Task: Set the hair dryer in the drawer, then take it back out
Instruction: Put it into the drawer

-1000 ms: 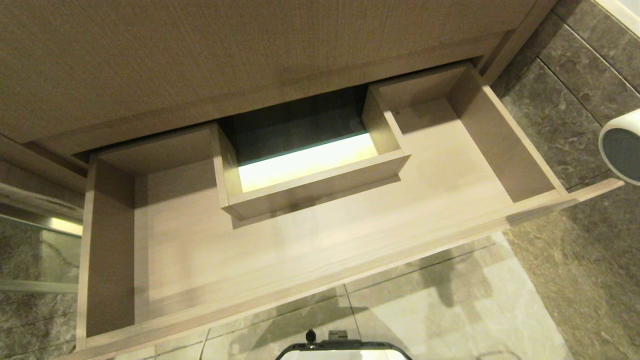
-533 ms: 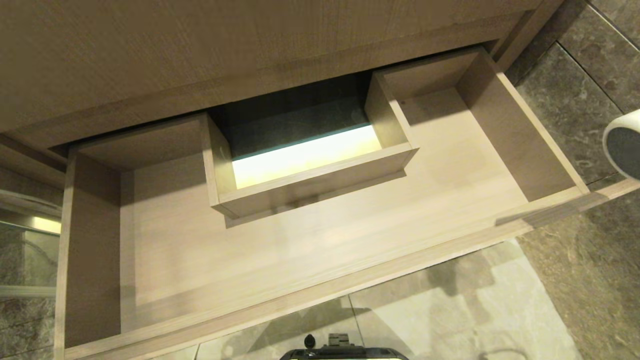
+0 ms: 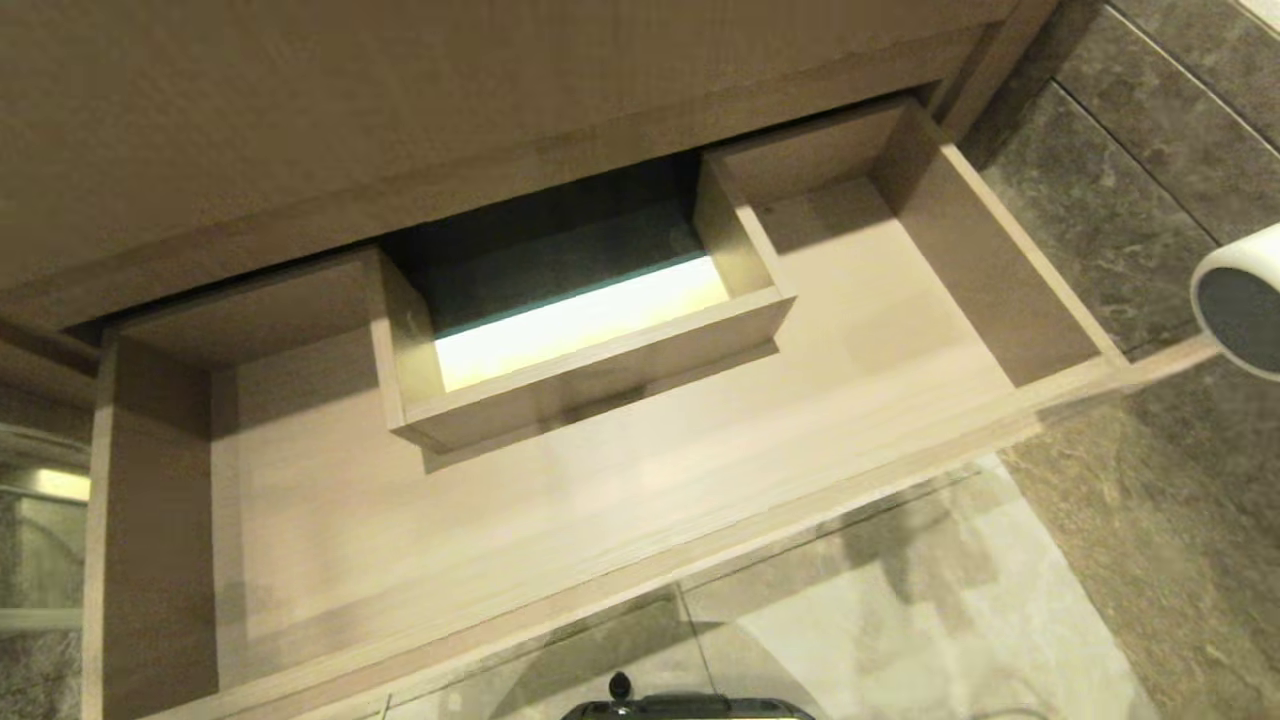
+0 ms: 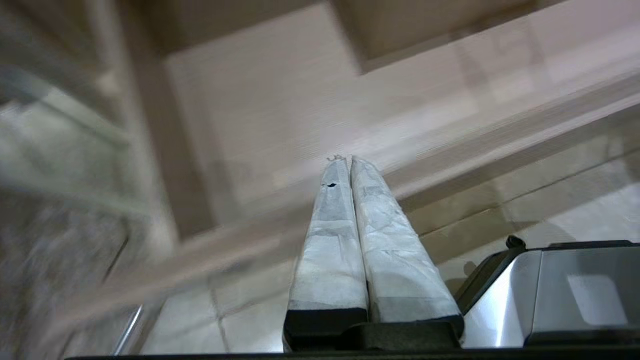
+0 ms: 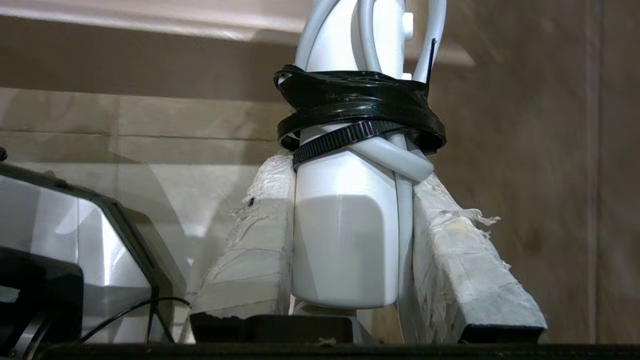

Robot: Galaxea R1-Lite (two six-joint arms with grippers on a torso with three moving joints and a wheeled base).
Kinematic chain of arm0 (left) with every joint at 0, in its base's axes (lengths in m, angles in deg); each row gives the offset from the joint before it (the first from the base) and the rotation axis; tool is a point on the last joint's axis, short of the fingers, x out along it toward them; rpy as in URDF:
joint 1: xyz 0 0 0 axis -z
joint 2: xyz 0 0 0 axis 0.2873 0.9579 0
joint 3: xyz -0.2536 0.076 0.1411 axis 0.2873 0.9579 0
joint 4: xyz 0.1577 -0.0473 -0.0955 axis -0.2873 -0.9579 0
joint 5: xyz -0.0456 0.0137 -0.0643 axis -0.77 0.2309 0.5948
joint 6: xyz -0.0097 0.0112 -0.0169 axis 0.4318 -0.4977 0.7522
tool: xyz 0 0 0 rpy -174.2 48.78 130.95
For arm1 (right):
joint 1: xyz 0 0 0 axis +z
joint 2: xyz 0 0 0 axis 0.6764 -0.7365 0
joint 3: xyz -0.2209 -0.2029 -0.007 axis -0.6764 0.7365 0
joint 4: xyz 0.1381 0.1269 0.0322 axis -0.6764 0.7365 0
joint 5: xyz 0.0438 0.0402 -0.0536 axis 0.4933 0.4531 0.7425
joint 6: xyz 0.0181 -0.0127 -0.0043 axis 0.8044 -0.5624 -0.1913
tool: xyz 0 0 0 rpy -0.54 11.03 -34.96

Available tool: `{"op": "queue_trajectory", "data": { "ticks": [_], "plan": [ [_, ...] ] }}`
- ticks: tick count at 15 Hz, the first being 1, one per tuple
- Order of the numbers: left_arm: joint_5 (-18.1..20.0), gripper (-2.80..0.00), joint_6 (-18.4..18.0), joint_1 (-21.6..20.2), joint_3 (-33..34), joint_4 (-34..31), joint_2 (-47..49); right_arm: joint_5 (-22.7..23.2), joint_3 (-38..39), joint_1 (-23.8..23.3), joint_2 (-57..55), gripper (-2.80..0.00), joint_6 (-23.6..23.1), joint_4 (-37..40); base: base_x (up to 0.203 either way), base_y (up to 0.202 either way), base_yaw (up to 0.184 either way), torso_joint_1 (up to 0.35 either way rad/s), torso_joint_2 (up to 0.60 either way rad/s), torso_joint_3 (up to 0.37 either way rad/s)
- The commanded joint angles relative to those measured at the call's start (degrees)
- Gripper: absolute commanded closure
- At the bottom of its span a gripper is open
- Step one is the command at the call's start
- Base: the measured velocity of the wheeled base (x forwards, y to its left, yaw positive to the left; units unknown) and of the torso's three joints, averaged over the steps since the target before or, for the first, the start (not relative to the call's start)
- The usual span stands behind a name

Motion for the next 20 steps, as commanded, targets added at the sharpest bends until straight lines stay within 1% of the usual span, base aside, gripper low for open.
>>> {"op": "queue_trajectory", "data": {
  "ticks": [1, 5, 7, 19, 20],
  "plan": [
    [0.00, 0.00, 0.07, 0.06, 0.09, -0.02, 0.00, 0.01, 0.18, -0.02, 0.05, 0.00, -0.09, 0.39, -0.002, 0.010, -0.178, 0.002, 0.00, 0.023],
    [0.00, 0.00, -0.01, -0.02, 0.09, -0.02, 0.00, 0.01, 0.73, -0.02, 0.14, 0.00, 0.00, 0.56, -0.003, 0.007, -0.194, 0.004, 0.00, 0.007],
    [0.00, 0.00, -0.01, -0.02, 0.09, -0.02, 0.00, 0.01, 0.73, 0.07, 0.23, 0.00, -0.15, 1.18, -0.003, 0.000, -0.123, 0.003, 0.01, 0.001],
    [0.00, 0.00, -0.01, -0.02, 0.00, -0.02, 0.00, 0.01, 0.73, 0.07, 0.67, 0.00, 0.44, 0.39, 0.000, 0.000, 0.000, 0.000, 0.00, 0.000],
    [0.00, 0.00, 0.04, 0.06, 0.09, -0.02, 0.00, 0.01, 0.64, 0.02, 0.62, 0.00, 0.44, 0.39, 0.006, 0.005, 0.081, 0.007, 0.00, 0.004]
  ]
}}
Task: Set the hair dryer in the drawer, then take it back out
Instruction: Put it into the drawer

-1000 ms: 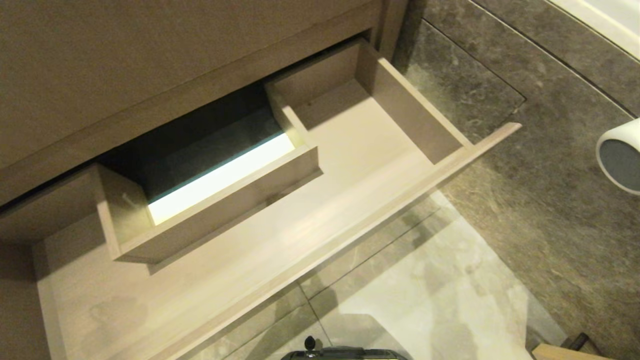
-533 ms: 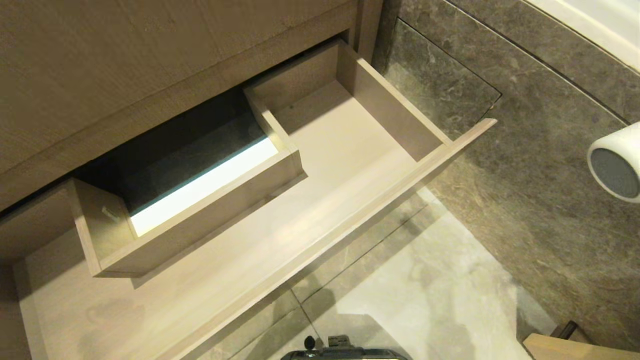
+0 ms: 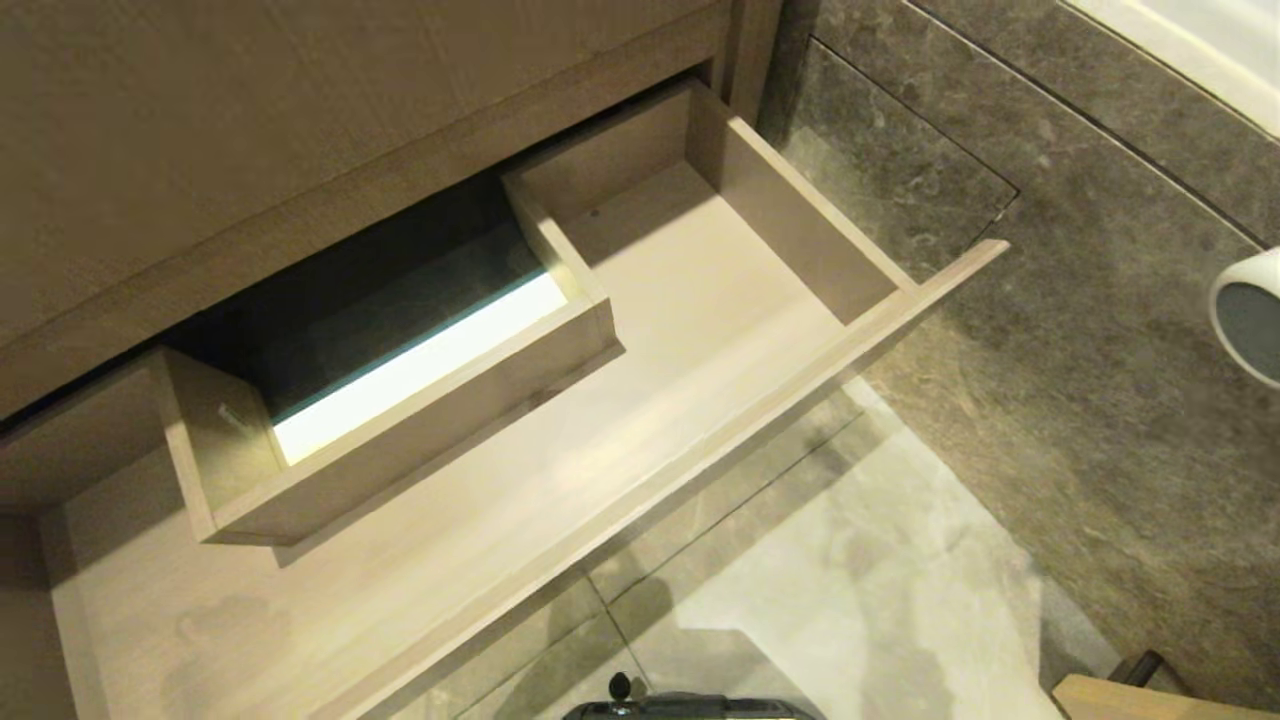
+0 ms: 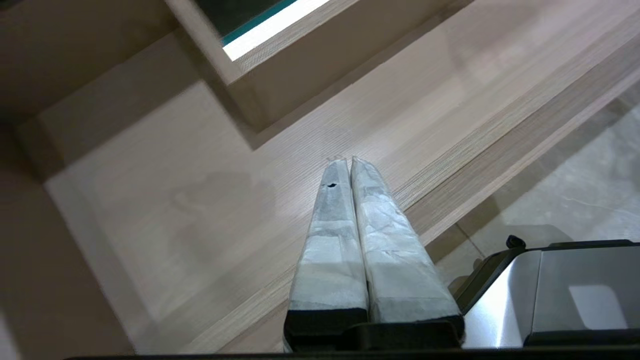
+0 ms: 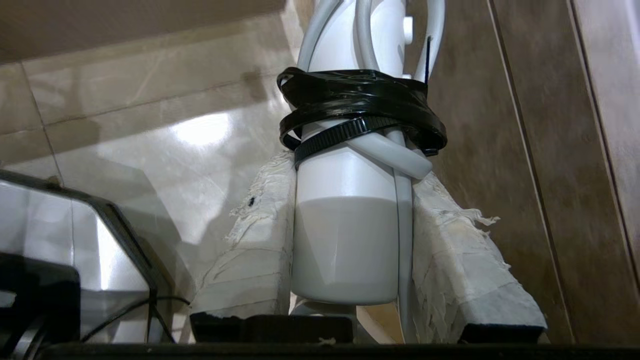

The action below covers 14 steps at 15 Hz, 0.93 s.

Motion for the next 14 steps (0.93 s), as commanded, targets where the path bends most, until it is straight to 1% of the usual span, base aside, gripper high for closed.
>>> {"op": "queue_trajectory", "data": {
  "ticks": [1, 8, 9, 12, 13, 14],
  "plan": [
    [-0.02, 0.00, -0.04, -0.05, 0.09, -0.06, 0.00, 0.20, -0.14, 0.04, -0.02, 0.00, -0.19, 0.24, 0.003, -0.005, 0.127, 0.005, 0.00, -0.001],
    [-0.02, 0.00, -0.04, -0.04, 0.09, -0.06, 0.00, 0.20, -0.58, -0.05, -0.10, 0.00, -0.37, 0.77, 0.002, -0.009, 0.167, 0.003, 0.00, 0.004],
    [-0.02, 0.00, -0.04, -0.02, 0.09, -0.06, 0.00, 0.20, -0.58, -0.05, -0.02, 0.00, -0.28, 0.59, -0.001, -0.004, 0.072, 0.003, 0.01, 0.005],
    [-0.02, 0.00, -0.02, -0.05, 0.09, -0.06, 0.00, -0.18, -0.49, -0.22, 0.12, 0.00, -0.28, 1.15, 0.000, 0.000, 0.000, 0.000, 0.00, 0.000],
    [-0.02, 0.00, -0.04, 0.03, 0.09, -0.06, 0.00, -1.51, -0.71, -0.26, 0.02, 0.00, -0.28, 1.74, 0.000, 0.000, 0.000, 0.000, 0.00, 0.000],
    [-0.02, 0.00, 0.03, -0.01, 0.09, -0.06, 0.00, -3.97, -1.27, -0.23, -0.98, 0.00, -0.28, 2.52, 0.000, 0.000, 0.000, 0.000, 0.00, 0.000]
  ]
}}
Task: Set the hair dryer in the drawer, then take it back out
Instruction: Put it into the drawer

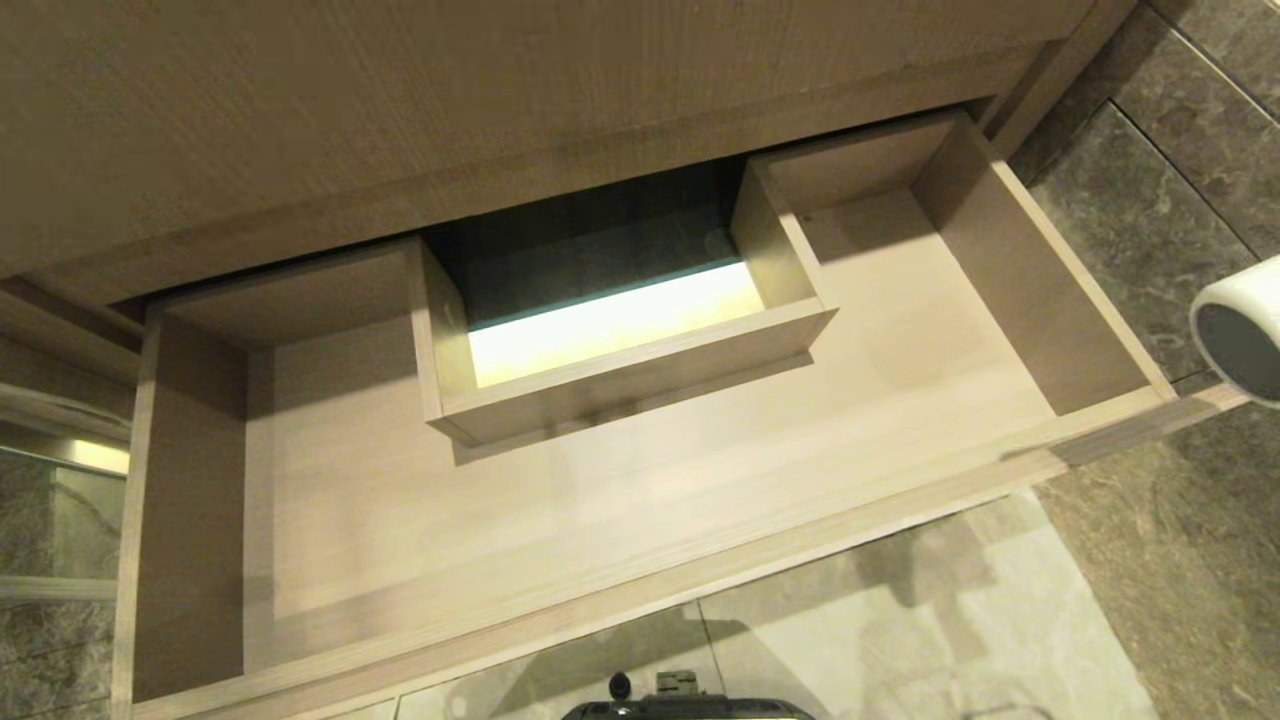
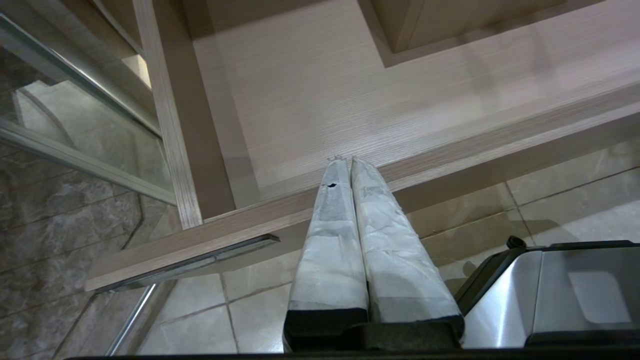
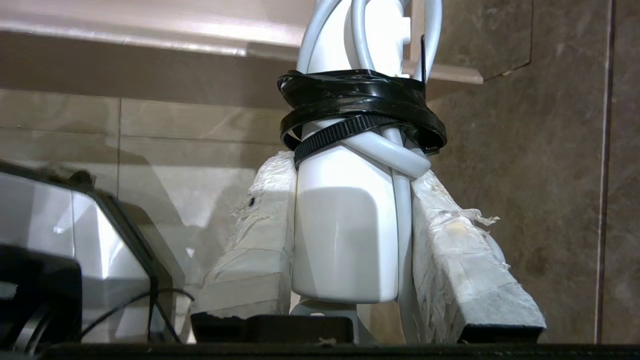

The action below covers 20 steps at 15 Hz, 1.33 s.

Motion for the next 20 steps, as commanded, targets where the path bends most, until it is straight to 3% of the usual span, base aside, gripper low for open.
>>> {"op": "queue_trajectory", "data": {
  "ticks": [1, 4, 10, 14, 20],
  "plan": [
    [0.00, 0.00, 0.03, -0.02, 0.09, 0.00, 0.00, -3.63, -1.05, -0.06, -2.63, 0.00, -0.12, 0.90, 0.000, 0.000, 0.000, 0.000, 0.00, 0.000],
    [0.00, 0.00, -0.02, -0.02, 0.09, 0.00, 0.00, -7.81, -4.03, -0.40, -11.48, 0.00, 1.11, 1.55, 0.000, 0.000, 0.000, 0.000, 0.00, 0.000],
    [0.00, 0.00, 0.06, 0.05, 0.09, 0.00, 0.00, 2.54, -18.09, 3.37, -37.54, 0.00, 11.12, -2.93, 0.000, 0.000, 0.000, 0.000, 0.00, 0.000],
    [0.00, 0.00, -0.02, -0.02, 0.09, 0.00, 0.00, 6.19, -25.61, 4.81, -50.92, 0.00, 12.21, -7.84, 0.000, 0.000, 0.000, 0.000, 0.00, 0.000],
    [0.00, 0.00, 0.03, -0.02, 0.03, 0.00, 0.00, 8.45, -34.53, 5.00, -68.02, 0.00, 12.24, -9.10, 0.000, 0.000, 0.000, 0.000, 0.00, 0.000]
  ]
}}
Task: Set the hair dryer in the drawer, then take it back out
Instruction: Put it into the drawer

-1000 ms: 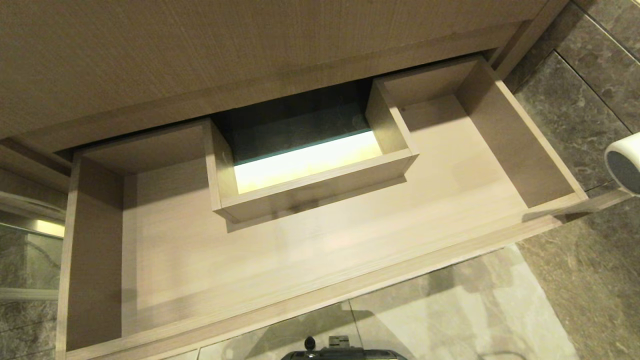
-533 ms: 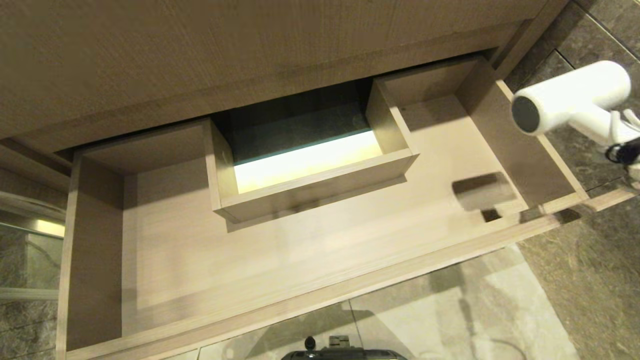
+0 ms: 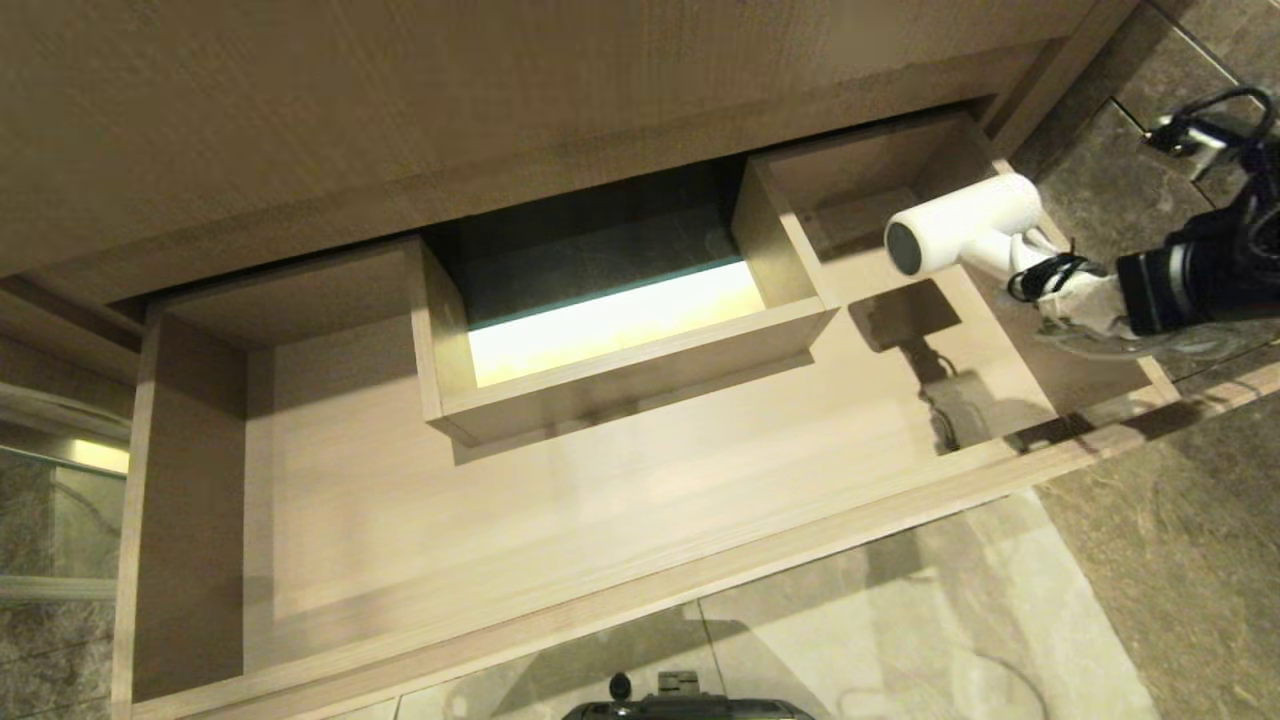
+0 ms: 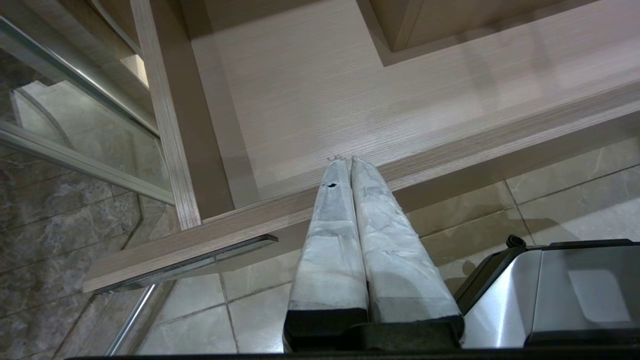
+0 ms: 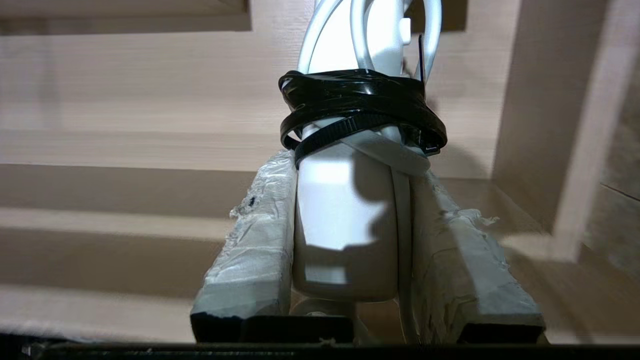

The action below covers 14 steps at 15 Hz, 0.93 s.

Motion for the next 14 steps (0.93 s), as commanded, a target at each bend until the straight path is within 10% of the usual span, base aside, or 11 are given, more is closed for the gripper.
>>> {"op": "queue_trajectory", "data": {
  "ticks": [1, 14],
  "plan": [
    [0.00, 0.00, 0.02, -0.02, 0.09, -0.01, 0.00, 0.24, -4.53, -0.02, -9.98, 0.00, 0.04, -1.13, 0.000, 0.000, 0.000, 0.000, 0.00, 0.000],
    [0.00, 0.00, -0.02, 0.06, 0.00, -0.01, 0.00, 0.60, -10.06, 0.05, -27.43, 0.00, -2.83, -17.61, 0.000, 0.000, 0.000, 0.000, 0.00, 0.000]
  ]
}}
